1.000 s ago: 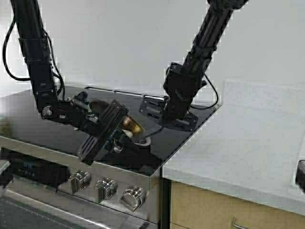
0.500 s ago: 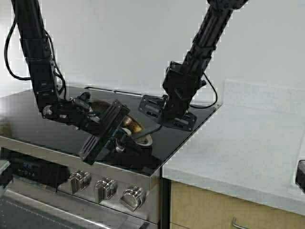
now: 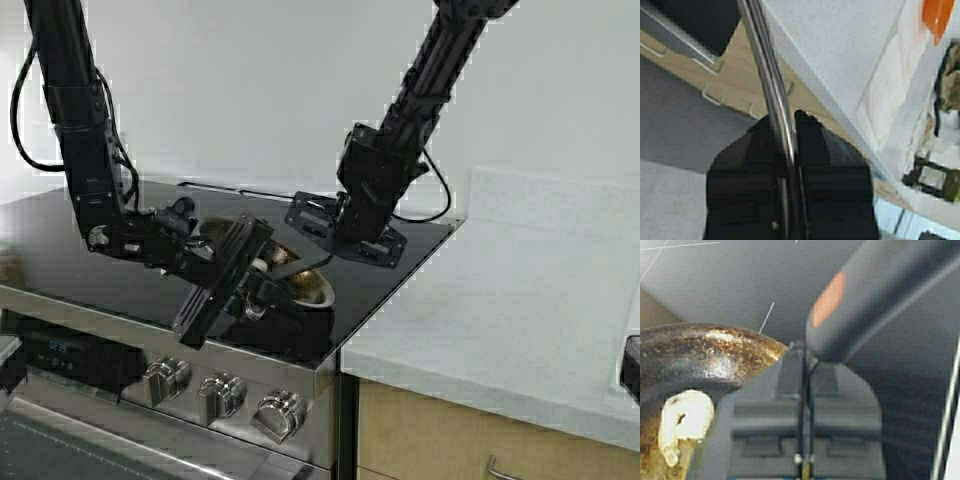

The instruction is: Add oil to the pan and cook the shrimp and serve it

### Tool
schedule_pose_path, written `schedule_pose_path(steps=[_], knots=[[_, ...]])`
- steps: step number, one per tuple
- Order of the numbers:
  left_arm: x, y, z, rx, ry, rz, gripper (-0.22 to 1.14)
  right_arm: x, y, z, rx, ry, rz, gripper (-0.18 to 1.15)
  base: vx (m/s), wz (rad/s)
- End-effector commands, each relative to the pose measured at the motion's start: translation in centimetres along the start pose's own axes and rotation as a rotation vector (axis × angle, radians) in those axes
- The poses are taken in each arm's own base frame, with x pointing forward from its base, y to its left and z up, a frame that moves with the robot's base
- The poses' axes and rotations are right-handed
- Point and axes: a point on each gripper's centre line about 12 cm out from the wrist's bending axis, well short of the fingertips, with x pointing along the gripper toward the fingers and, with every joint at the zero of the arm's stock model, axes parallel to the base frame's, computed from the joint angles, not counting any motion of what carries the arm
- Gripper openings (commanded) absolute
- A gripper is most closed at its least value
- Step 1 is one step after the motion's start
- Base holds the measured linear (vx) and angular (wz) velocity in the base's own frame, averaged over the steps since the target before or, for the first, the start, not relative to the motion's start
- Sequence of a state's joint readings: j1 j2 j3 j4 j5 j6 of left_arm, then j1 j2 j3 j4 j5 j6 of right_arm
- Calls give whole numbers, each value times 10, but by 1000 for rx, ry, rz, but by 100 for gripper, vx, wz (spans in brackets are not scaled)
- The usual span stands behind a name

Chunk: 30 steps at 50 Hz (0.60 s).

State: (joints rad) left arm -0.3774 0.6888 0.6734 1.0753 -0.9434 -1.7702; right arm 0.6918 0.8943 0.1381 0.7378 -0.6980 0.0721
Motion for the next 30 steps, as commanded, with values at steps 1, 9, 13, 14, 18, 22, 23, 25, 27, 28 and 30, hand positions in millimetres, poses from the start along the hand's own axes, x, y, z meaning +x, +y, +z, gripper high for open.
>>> schedule_pose_path(steps=[1,9,13,14,18,22,23,25,27,28,30], knots=[[3,-21,2,91,19,-60,3,-9,24,5,-7,-3,52,7,0,0],[3,-20,1,87,22,-58,3,-7,24,23,7,-32,51,7,0,0],[3,-19,0,85,23,-58,3,-6,22,31,13,-45,47,7,0,0],[3,-20,0,86,23,-59,3,-6,22,33,15,-46,47,7,0,0],[3,-20,0,86,23,-59,3,-7,24,41,18,-59,50,7,0,0],[3,-20,1,86,21,-60,3,-11,23,46,19,-63,49,7,0,0],[3,-20,1,85,21,-59,3,-11,23,47,17,-66,49,7,0,0],[3,-20,1,85,19,-60,3,-12,23,49,19,-72,49,7,0,0],[3,-20,2,86,19,-61,3,-13,23,52,19,-80,50,7,0,0],[3,-20,2,85,18,-61,3,-14,24,53,20,-82,50,7,0,0],[3,-20,2,84,18,-61,3,-15,24,56,21,-87,52,7,0,0]])
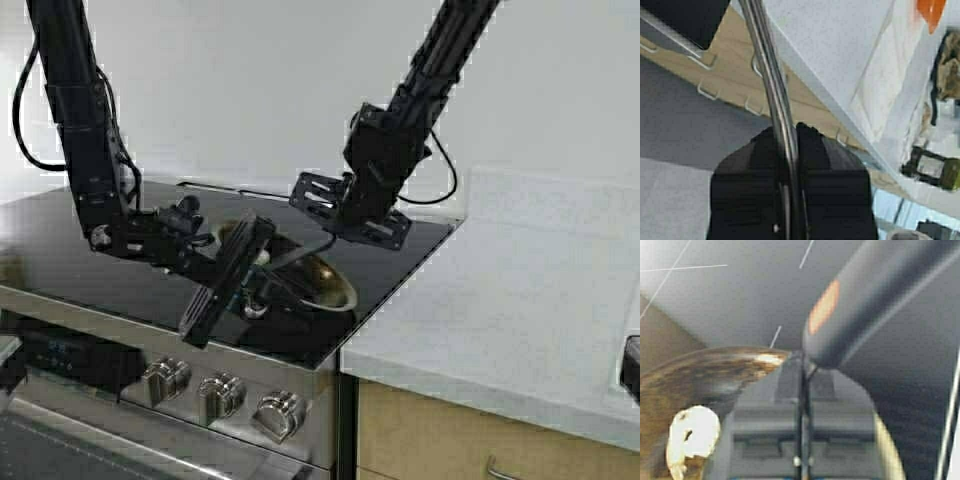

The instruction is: Add oil to the pan and cook the shrimp and serve it

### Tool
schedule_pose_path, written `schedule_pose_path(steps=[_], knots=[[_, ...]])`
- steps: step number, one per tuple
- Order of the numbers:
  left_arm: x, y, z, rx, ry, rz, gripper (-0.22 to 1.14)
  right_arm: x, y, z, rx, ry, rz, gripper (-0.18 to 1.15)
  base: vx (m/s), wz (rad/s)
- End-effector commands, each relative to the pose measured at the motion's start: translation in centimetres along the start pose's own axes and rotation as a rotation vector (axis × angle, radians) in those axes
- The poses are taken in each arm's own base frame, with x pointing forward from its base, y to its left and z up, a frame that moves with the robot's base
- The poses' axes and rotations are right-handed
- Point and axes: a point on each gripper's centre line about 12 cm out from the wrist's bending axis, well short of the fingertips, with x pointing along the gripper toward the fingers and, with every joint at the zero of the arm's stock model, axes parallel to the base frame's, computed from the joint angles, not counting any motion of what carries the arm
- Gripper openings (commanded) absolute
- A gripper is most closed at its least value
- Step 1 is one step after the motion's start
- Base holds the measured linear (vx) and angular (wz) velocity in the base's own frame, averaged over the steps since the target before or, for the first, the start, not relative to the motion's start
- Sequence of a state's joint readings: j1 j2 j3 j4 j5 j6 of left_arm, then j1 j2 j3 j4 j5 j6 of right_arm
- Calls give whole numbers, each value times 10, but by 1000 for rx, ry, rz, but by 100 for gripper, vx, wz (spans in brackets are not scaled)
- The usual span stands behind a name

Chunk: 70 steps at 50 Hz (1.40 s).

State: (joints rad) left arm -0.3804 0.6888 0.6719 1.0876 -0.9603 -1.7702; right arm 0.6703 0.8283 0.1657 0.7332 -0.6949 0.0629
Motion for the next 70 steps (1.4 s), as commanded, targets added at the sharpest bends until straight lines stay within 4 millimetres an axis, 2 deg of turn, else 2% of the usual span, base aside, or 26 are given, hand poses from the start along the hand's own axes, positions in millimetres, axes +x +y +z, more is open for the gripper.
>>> schedule_pose_path(steps=[1,30,49,70], knots=[[3,-18,4,74,3,-45,3,-9,21,29,7,-55,47,7,0,0],[2,-18,4,65,-6,-46,3,-23,14,57,-14,-107,44,7,0,0],[3,-18,7,55,-24,-50,3,-28,3,57,-27,-103,27,7,0,0],[2,-19,6,55,-24,-50,3,-29,25,85,-2,-162,75,7,0,0]])
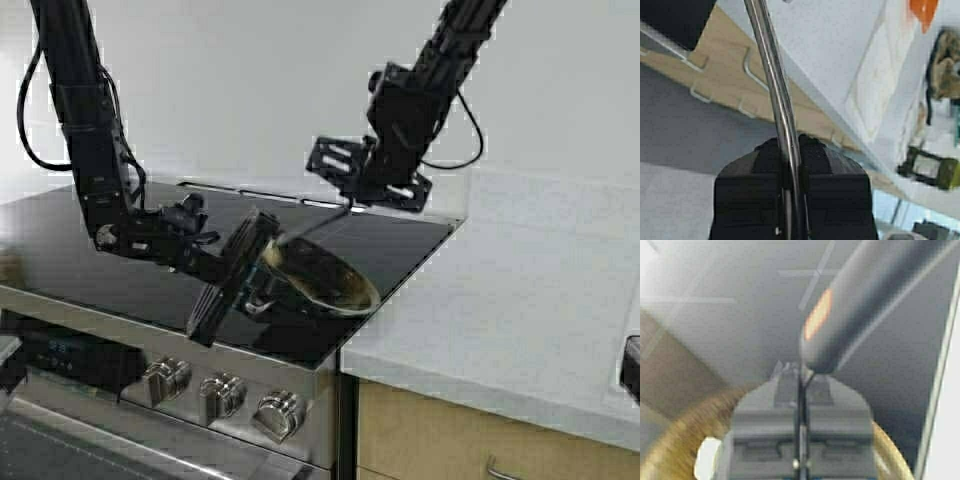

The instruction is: Add oil to the pan and cook the shrimp and serve it

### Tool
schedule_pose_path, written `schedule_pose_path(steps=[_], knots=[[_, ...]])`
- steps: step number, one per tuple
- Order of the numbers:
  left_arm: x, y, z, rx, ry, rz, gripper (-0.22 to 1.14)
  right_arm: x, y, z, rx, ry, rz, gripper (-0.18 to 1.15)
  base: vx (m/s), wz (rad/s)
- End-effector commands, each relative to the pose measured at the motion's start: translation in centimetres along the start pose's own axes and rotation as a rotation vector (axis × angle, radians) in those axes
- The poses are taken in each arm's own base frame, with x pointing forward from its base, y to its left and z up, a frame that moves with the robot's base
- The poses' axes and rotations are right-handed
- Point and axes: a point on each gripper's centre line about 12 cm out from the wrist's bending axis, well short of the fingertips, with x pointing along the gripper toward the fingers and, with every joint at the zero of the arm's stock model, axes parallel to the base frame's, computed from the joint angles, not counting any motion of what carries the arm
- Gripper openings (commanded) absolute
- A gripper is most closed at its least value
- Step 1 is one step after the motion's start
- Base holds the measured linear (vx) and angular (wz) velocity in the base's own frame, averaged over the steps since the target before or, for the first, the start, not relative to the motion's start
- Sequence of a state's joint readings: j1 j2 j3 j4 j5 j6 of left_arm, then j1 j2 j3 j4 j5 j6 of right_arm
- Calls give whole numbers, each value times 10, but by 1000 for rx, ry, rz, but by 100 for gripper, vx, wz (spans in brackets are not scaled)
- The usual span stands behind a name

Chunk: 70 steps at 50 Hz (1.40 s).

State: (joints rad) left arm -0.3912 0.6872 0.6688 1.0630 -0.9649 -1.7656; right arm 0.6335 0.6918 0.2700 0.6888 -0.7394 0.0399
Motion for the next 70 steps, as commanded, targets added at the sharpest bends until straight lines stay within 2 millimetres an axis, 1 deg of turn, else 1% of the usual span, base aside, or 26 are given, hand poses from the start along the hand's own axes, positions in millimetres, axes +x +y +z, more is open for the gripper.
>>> schedule_pose_path(steps=[1,9,17,26,31,44,48,50,57,65,70], knots=[[0,-15,6,56,-12,-39,3,-3,25,37,30,-78,57,7,0,0],[0,-15,6,59,-13,-40,3,-1,22,29,20,-58,53,7,0,0],[4,-6,7,-4,-44,-68,3,-7,20,31,13,-53,51,7,0,0],[11,6,8,-122,-106,-225,3,-20,20,42,5,-61,55,7,0,0],[15,13,9,-166,-129,-319,3,-31,19,50,-5,-64,56,7,0,0],[27,23,16,-177,-117,-533,3,-56,11,62,-30,-76,49,7,0,0],[31,28,17,-175,-107,-547,3,-63,7,62,-33,-74,43,7,0,0],[32,34,21,-180,-117,-545,3,-65,5,61,-34,-71,40,7,0,0],[27,54,36,-214,-137,-545,3,-73,-1,60,-44,-68,31,7,0,0],[16,65,33,-222,-111,-526,3,-81,-7,57,-42,-55,24,7,0,0],[15,67,32,-214,-102,-522,3,-82,-9,57,-38,-58,21,7,0,0]])
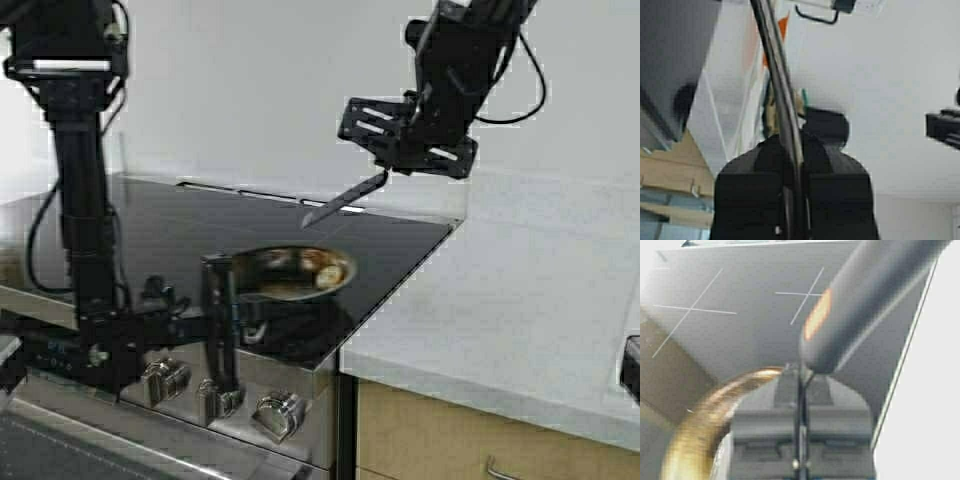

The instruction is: Add oil to the pan and cook the shrimp and serve it

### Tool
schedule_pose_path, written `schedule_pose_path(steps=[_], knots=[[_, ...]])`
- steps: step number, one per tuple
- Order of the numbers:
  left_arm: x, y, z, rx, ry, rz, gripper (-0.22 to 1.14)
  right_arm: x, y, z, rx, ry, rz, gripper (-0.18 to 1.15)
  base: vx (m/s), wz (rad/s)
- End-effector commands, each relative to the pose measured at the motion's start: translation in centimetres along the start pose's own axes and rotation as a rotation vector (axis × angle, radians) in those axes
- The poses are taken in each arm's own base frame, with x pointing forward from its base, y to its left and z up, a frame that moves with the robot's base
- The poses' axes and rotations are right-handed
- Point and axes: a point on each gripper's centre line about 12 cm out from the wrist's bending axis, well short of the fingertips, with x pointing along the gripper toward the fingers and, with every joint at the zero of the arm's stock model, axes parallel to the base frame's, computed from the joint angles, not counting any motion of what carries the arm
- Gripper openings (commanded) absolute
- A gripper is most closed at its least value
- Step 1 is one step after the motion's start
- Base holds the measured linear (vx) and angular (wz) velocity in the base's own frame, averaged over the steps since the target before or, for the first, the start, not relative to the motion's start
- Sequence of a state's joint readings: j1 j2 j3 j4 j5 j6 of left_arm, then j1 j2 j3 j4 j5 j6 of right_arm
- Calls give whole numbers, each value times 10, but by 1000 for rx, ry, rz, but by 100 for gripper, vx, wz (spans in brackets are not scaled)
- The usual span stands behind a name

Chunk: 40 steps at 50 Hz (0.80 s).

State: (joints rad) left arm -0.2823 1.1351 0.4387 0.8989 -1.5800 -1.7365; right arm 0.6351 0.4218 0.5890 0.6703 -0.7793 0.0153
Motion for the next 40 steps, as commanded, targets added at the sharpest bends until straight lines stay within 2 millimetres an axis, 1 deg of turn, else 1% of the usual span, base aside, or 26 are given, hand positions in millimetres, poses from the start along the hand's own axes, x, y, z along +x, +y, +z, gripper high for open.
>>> schedule_pose_path(steps=[1,8,32,36,40], knots=[[0,-6,-1,2,22,-12,3,-6,9,20,21,-56,27,7,0,0],[3,-8,2,8,27,-21,3,-7,10,18,20,-52,28,7,0,0],[1,-8,-1,3,39,-15,5,-8,13,17,18,-49,34,7,0,0],[2,-6,0,3,38,-9,13,-8,12,17,21,-49,33,7,0,0],[2,-6,0,6,34,2,30,-8,13,17,21,-50,34,7,0,0]])
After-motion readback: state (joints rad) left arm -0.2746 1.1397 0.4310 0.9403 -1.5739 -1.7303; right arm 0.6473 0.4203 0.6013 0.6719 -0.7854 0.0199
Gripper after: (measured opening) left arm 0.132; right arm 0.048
